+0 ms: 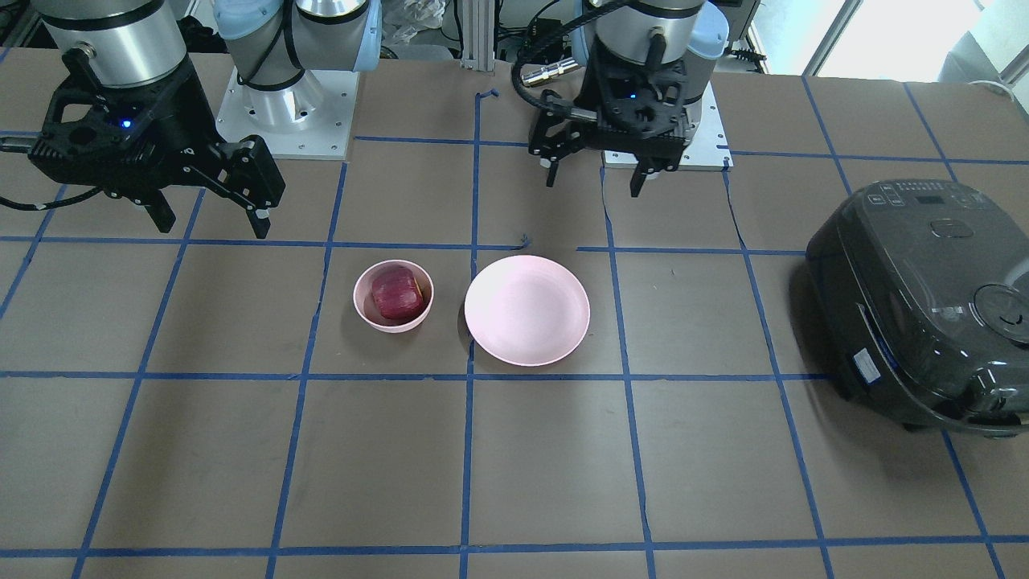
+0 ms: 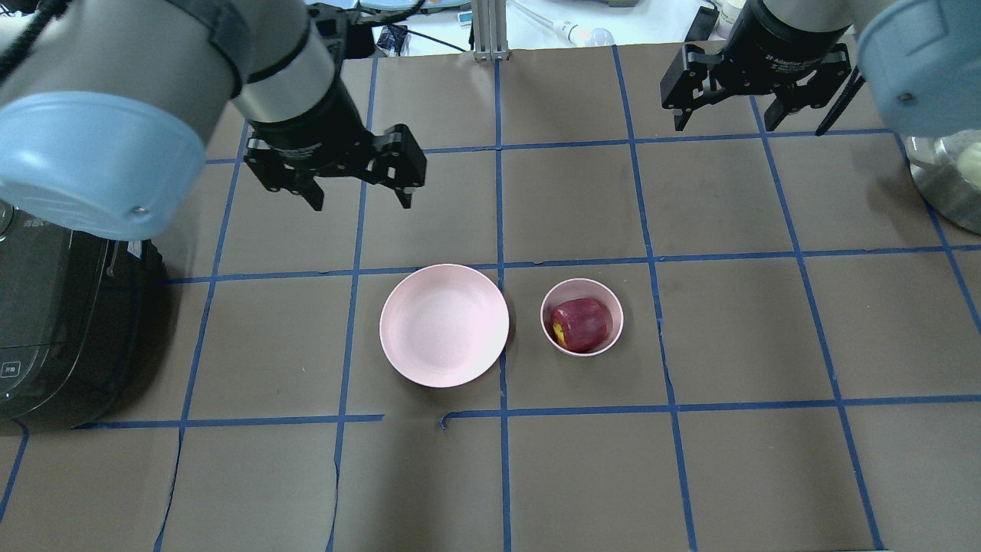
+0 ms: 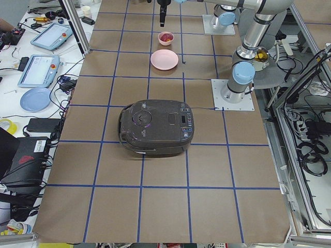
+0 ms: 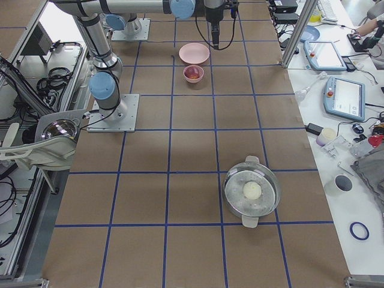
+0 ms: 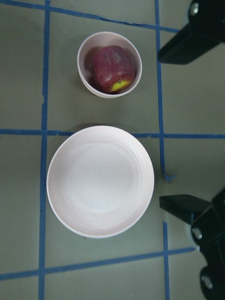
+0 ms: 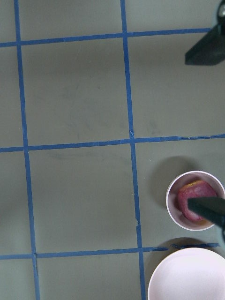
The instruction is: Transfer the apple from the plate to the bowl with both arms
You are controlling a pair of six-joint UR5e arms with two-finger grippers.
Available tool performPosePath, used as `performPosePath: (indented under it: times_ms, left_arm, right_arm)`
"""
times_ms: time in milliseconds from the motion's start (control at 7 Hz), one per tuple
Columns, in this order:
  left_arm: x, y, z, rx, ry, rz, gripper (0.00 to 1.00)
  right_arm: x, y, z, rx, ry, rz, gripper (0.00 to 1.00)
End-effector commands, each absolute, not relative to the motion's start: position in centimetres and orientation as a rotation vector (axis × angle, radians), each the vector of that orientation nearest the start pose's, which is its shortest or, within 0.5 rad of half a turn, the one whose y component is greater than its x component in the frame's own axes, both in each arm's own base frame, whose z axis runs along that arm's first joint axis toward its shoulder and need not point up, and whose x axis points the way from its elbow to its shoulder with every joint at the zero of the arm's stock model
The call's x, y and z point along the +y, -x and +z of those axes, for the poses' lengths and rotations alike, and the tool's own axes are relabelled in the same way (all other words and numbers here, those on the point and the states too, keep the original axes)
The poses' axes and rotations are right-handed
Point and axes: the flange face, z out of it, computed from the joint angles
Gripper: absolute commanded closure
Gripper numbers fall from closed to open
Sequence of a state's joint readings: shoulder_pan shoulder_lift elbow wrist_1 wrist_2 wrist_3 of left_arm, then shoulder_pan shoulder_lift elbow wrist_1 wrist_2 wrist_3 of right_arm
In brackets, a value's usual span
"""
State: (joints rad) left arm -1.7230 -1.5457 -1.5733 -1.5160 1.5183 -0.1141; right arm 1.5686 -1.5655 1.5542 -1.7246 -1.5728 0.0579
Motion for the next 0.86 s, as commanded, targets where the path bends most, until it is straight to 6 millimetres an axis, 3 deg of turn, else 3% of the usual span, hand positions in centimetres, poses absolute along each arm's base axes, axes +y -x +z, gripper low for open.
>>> performPosePath:
  times_ms: [0,714]
  left_arm:
    - [-47.07,16.52,51.59,3.193,0.015,-0.164,0.0]
    - [-47.1,16.53,51.65,3.194,0.015,-0.181,0.0]
  right_arm:
    - [-50.76,-13.24,51.3,3.125,-0.091,-0.269,0.0]
    - [-50.82,-13.16,51.15,3.126,-0.091,-0.264,0.0]
